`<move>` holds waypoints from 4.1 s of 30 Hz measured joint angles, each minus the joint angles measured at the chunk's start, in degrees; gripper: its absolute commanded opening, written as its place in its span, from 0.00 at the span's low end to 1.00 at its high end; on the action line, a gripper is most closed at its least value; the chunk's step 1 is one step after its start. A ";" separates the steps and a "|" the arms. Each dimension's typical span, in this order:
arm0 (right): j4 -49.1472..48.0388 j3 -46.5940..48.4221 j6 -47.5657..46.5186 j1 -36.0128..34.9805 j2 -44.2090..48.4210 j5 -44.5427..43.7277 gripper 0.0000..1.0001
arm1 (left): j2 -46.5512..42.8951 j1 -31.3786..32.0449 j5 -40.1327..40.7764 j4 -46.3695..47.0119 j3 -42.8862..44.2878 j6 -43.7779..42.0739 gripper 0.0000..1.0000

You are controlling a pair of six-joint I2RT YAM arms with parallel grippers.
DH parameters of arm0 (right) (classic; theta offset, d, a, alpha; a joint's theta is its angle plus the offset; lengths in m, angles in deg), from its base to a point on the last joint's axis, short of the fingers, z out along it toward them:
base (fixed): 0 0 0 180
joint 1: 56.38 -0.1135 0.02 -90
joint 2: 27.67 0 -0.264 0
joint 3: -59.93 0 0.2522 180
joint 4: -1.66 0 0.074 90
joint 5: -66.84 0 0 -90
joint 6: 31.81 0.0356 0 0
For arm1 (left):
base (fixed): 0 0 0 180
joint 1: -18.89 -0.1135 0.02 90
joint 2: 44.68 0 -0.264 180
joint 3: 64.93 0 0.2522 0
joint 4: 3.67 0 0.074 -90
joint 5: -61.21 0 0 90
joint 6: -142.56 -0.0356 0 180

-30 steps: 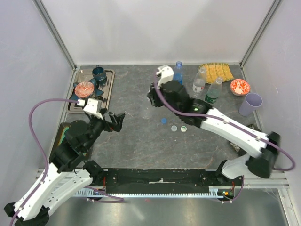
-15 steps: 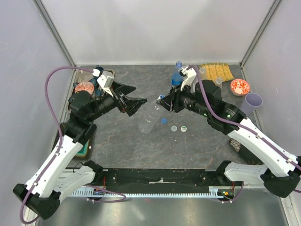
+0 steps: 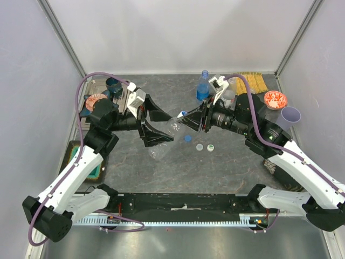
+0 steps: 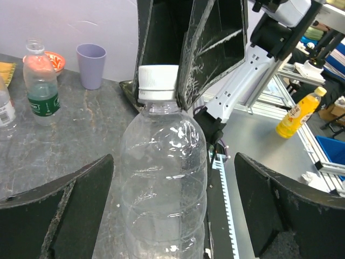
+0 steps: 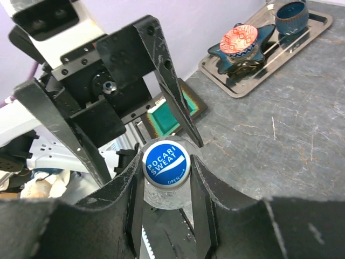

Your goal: Unscrew the bottle caps

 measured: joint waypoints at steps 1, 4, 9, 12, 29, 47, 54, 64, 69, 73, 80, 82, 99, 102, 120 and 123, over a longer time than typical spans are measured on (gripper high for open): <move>-0.42 0.02 0.24 0.00 0.02 0.42 0.00 | 0.04 0.07 -0.76 0.02 -0.15 0.00 0.99; -1.64 0.02 0.63 0.00 0.02 1.25 0.00 | 0.55 0.44 -2.27 0.28 -0.22 0.00 0.96; -3.10 0.02 0.98 0.00 0.07 1.60 0.00 | 2.05 1.60 -3.96 -0.02 -0.24 -0.04 0.88; -3.93 0.02 0.98 0.00 0.07 1.68 0.00 | 2.71 2.10 -4.22 -0.66 -0.66 -0.17 0.84; -4.09 0.20 0.70 0.00 0.02 2.08 0.59 | 3.15 3.32 -3.39 -3.89 -1.33 -3.13 0.47; -0.22 6.78 5.92 0.00 -1.55 -20.55 0.74 | -2.21 16.63 39.30 -7.15 -4.83 -16.96 0.43; -0.46 7.37 8.81 -0.17 -5.66 -22.56 0.71 | -1.81 22.88 55.95 -6.99 -5.05 -22.36 0.40; -0.50 7.37 9.44 -1.36 -7.91 -22.86 0.63 | -0.11 24.57 64.13 -6.60 -5.27 -24.37 0.39; -0.48 7.37 9.35 -1.57 -8.63 -22.88 0.56 | -0.07 24.57 64.96 -6.51 -5.31 -24.72 0.39; -0.48 7.37 9.31 -1.57 -8.79 -23.04 0.47 | -0.07 24.57 65.20 -6.27 -5.38 -24.92 0.39; -0.48 7.37 9.31 -1.57 -8.98 -23.32 0.49 | -0.61 24.57 65.35 -6.05 -5.68 -25.16 0.39; -0.48 7.28 9.33 -1.57 -8.98 -23.30 0.51 | -0.63 24.57 65.33 -6.10 -5.79 -25.16 0.39; -1.05 5.97 9.33 -1.57 -8.98 -23.30 0.34 | -0.74 24.57 65.33 -6.14 -6.12 -25.16 0.39; -1.31 5.75 9.11 -1.57 -8.98 -23.28 0.06 | -0.81 24.57 65.33 -6.14 -6.23 -25.16 0.39; -3.78 4.50 -1.81 2.10 -5.35 0.55 0.00 | -4.46 17.03 37.48 -9.64 -4.92 -17.81 0.34; -5.38 3.67 -4.31 2.86 -3.48 7.87 0.00 | -3.82 13.07 22.99 -8.22 -4.09 -12.17 0.34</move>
